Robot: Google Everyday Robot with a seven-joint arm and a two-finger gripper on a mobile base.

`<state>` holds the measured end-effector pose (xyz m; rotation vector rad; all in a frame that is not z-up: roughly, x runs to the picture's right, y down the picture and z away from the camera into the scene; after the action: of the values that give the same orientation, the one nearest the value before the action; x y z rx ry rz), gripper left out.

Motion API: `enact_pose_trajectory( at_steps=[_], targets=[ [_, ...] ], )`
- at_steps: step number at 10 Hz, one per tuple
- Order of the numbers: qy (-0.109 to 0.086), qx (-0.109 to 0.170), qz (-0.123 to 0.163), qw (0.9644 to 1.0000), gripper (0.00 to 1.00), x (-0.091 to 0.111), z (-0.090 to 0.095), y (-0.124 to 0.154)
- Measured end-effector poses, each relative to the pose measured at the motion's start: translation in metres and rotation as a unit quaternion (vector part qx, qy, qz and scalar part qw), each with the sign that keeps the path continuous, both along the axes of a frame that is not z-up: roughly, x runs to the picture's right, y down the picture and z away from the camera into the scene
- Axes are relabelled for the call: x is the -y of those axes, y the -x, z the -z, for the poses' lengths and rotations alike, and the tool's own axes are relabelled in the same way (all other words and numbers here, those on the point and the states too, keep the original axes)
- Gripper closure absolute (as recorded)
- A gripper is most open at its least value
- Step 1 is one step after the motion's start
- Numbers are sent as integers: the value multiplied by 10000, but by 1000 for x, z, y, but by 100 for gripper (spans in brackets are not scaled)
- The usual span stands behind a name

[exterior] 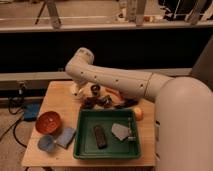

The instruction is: Place banana in paper cup

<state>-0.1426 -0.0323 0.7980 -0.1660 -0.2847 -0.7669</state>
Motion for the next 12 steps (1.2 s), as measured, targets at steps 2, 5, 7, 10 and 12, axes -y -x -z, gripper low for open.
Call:
enact_pose_trajectory(
  at_steps=[2,5,7,10,12],
  targets=[
    [2,275,-84,9996,99,1,-1,3],
    [-31,704,-202,9973,100,5,-5,12],
    [-91,848,-253,9960,100,8,-8,14],
    [-142,992,-290,9945,93,13,-16,21],
    [-192,1019,-250,9943,74,17,-20,25]
  ],
)
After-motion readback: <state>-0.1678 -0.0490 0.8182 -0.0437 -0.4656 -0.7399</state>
